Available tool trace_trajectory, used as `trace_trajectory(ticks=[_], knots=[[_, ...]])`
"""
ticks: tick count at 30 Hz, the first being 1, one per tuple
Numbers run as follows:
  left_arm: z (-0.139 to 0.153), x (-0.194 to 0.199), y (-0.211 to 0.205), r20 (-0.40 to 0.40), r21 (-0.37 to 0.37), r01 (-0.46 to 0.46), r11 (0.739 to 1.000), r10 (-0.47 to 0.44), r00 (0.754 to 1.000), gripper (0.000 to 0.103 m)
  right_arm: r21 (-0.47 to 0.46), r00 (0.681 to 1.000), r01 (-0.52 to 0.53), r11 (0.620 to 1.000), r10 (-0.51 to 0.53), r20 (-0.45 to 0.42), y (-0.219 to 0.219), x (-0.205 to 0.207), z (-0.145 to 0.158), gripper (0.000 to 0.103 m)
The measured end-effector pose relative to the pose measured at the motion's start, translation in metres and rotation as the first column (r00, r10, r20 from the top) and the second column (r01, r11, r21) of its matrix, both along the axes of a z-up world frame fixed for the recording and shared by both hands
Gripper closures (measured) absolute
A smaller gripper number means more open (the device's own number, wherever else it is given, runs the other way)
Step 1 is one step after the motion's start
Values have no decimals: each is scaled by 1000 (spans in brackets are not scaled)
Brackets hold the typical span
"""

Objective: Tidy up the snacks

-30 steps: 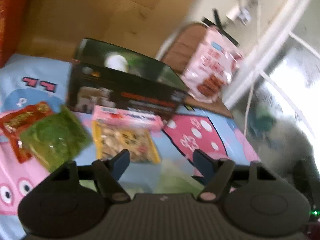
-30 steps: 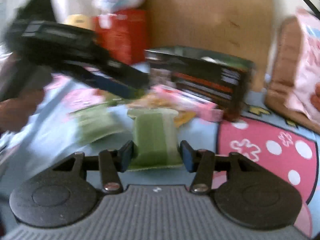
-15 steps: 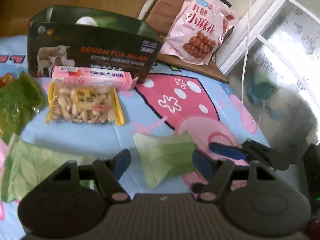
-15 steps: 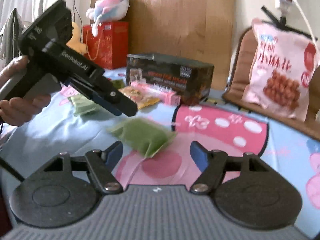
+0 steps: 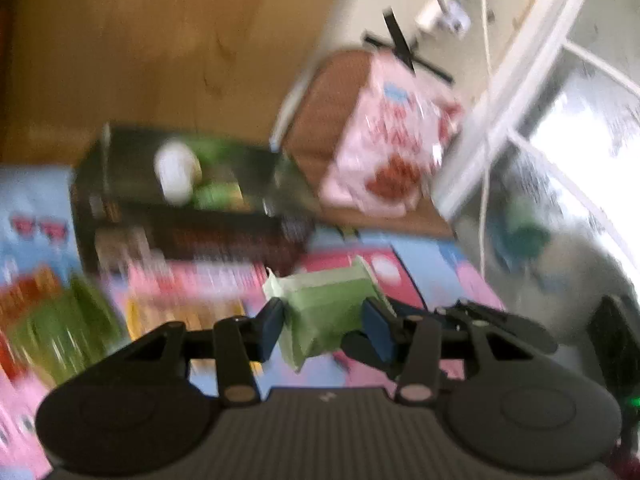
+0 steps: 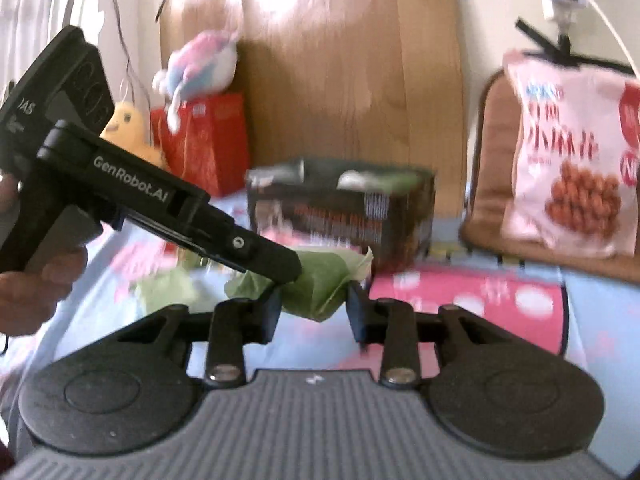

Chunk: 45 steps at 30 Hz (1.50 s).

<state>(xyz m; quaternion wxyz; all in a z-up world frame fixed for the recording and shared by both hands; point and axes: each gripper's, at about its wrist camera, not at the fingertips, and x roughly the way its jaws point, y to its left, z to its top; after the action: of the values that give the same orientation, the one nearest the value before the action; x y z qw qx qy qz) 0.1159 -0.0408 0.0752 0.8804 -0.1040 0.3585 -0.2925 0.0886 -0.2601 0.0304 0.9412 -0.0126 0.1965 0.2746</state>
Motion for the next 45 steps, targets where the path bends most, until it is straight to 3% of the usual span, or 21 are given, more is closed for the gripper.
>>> trace_trajectory(ticks=[7,8,10,12,15,17,19,22,24,26,28,30,32,37,39,45], knots=[[29,55,15,133,25,-142,990,138,982,57,15,995,37,999,-38,88,36,62,24,65],[29,62,17,130,22,-161,987,157,979,52,12,996,38,999,-39,86,42,71,24,65],[24,72,24,101,20,-199,980,196,975,42,-14,996,52,999,-50,73,55,86,20,61],[21,67,35,106,10,-217,976,214,971,40,-60,995,79,995,-76,61,64,95,16,51],[10,51,62,126,15,-260,965,256,958,37,31,994,90,995,-92,66,45,83,17,42],[-2,47,89,122,50,-339,940,331,936,37,84,989,135,987,-139,44,24,75,14,39],[-13,45,115,103,97,-433,896,423,900,37,121,977,212,970,-212,-11,-1,70,6,39],[-29,34,145,122,195,-565,802,552,825,37,239,946,314,919,-282,-157,-38,57,-8,39],[-39,25,152,152,264,-610,747,593,791,38,249,930,347,904,-299,-214,-48,49,-16,39],[-47,13,152,166,299,-620,725,601,782,37,208,913,379,902,-329,-242,-47,39,-23,39],[-51,-3,146,170,304,-618,725,597,784,37,195,905,393,899,-340,-256,-42,30,-28,38],[-52,-16,140,169,291,-613,735,591,789,37,188,902,395,899,-341,-264,-36,19,-31,26],[-51,-23,132,164,274,-601,751,580,798,37,162,901,398,903,-352,-253,-29,6,-32,22],[-53,-41,114,147,263,-562,784,543,827,37,122,896,405,906,-367,-251,-16,-8,-33,19],[-56,-47,111,133,265,-551,791,536,834,37,130,887,424,896,-381,-262,-17,-9,-36,11],[-63,-65,104,116,266,-533,803,522,845,36,94,877,447,890,-415,-240,-8,-22,-39,4]])
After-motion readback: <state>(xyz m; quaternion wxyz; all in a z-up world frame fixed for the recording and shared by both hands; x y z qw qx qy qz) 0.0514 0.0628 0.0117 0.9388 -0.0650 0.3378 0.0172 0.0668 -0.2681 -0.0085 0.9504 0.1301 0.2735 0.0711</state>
